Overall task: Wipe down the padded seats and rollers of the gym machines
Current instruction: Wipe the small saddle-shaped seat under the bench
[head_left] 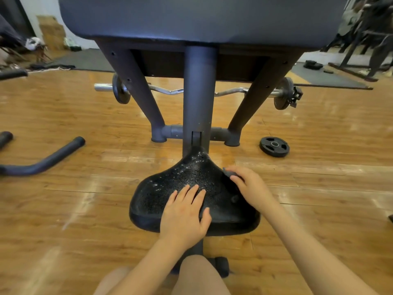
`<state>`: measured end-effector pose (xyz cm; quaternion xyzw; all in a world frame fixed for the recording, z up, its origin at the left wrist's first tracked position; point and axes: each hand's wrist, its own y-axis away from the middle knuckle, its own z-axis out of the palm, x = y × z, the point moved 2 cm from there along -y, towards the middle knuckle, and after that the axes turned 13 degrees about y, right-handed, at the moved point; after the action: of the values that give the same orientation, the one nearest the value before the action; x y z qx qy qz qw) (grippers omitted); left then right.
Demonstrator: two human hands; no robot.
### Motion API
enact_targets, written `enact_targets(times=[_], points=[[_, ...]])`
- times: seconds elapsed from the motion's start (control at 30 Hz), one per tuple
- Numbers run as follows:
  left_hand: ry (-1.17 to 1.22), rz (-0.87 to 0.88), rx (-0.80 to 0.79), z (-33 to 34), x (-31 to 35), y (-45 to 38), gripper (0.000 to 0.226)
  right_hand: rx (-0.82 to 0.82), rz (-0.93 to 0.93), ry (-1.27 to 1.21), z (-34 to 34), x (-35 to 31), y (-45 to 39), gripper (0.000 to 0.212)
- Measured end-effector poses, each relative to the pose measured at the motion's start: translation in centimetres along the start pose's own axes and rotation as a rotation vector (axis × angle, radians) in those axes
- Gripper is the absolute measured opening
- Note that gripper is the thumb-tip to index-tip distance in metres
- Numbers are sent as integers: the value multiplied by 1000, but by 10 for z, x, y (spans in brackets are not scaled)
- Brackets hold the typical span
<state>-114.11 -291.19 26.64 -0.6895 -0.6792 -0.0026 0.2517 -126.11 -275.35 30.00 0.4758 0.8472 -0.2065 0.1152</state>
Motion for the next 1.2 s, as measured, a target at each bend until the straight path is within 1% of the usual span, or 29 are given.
enact_targets(times=[0.07,0.13,0.2,0.27,0.33,0.4,0.47,0.53,0.6,0.63,0.7,0.77,0.8,0.87,0.97,1.03,1.13,1.2], points=[[-6,-3,-9,-1,0,0,51,-52,108,37,9,0,-9,30],[0,-2,-2,-1,0,0,50,-9,131,76,11,-5,4,30],[2,-1,10,0,0,0,50,56,69,74,11,-14,36,31],[6,1,13,1,-1,0,50,119,-42,63,12,-26,75,29],[10,9,15,1,-1,1,50,126,-131,48,16,-32,108,31],[2,13,20,-1,-1,2,50,84,-158,9,13,-33,117,35],[-8,19,14,-1,0,2,50,49,-125,-47,1,-31,99,28],[-14,20,-2,-2,0,2,50,94,-101,-48,-10,-27,67,28],[-10,13,-20,-3,0,2,50,146,-13,-28,-14,-18,27,28],[-6,9,-24,-3,0,2,50,135,29,-29,-13,-14,9,28],[-5,5,-33,-4,0,2,50,15,93,-8,-2,-6,-17,29],[-5,0,-41,-4,0,2,51,-120,103,89,11,-5,-22,31],[-4,-4,-47,-4,0,2,51,-129,89,123,13,-7,-19,32],[-6,1,-53,-2,0,2,52,-93,24,157,11,-19,-1,33],[11,6,-57,-3,-1,3,54,-89,-123,150,8,-36,40,36],[31,13,-54,-3,-2,4,55,-37,-206,136,8,-41,73,35],[79,35,-110,-9,-1,6,69,-36,-273,119,9,-37,104,33],[126,59,-123,-14,-4,10,81,-51,-271,75,2,-34,98,33]])
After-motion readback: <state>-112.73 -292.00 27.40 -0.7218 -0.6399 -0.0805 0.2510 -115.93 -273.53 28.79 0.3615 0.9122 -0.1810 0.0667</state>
